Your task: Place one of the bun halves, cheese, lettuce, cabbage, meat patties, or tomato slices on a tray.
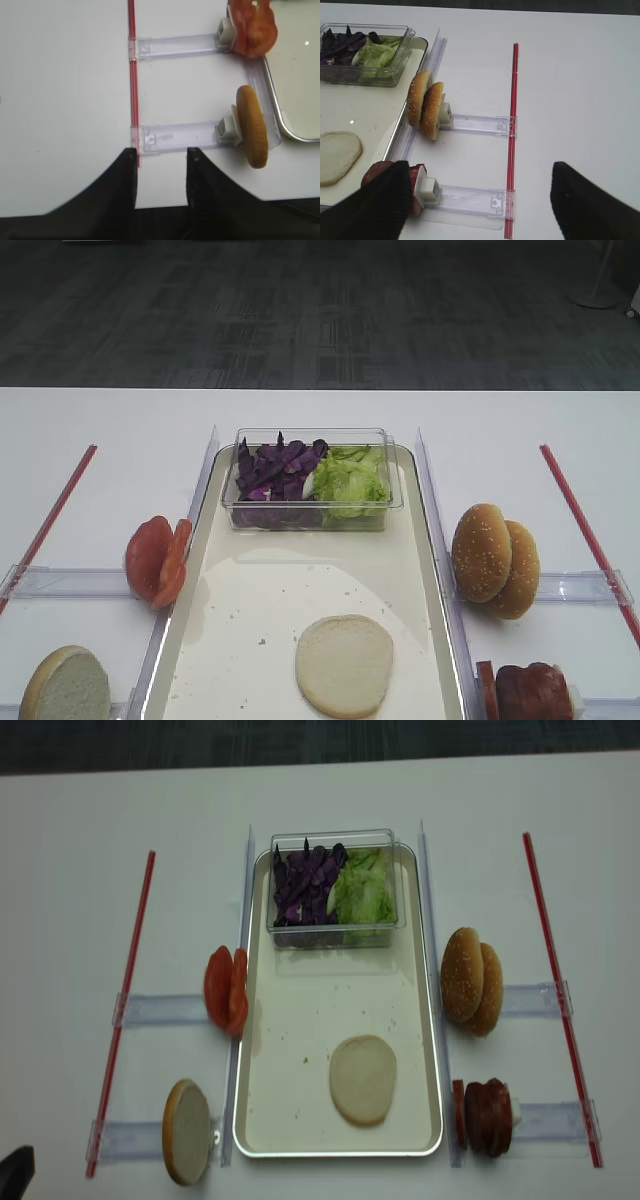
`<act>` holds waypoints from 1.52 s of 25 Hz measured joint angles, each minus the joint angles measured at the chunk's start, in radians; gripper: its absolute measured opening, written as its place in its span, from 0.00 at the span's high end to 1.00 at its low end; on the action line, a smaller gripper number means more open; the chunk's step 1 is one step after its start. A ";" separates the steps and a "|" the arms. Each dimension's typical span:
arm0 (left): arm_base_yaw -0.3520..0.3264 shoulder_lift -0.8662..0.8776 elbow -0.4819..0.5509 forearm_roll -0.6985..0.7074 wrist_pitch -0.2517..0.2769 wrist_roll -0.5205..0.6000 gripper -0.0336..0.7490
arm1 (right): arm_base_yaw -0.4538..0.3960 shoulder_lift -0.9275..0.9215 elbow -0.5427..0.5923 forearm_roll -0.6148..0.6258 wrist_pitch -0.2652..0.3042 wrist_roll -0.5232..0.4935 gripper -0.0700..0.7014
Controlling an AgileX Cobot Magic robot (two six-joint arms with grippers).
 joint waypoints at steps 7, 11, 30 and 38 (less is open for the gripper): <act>0.000 -0.056 0.035 0.000 -0.048 0.002 0.66 | 0.000 0.000 0.000 0.000 0.000 0.000 0.15; 0.000 -0.065 0.035 0.000 -0.048 0.004 0.66 | 0.000 0.000 0.000 0.000 0.000 0.000 0.15; 0.000 -0.187 0.035 0.002 -0.048 0.004 0.66 | 0.000 0.000 0.000 0.000 0.000 0.000 0.15; 0.000 -0.189 0.035 0.004 -0.048 0.004 0.66 | 0.000 0.000 0.000 0.000 0.000 0.000 0.15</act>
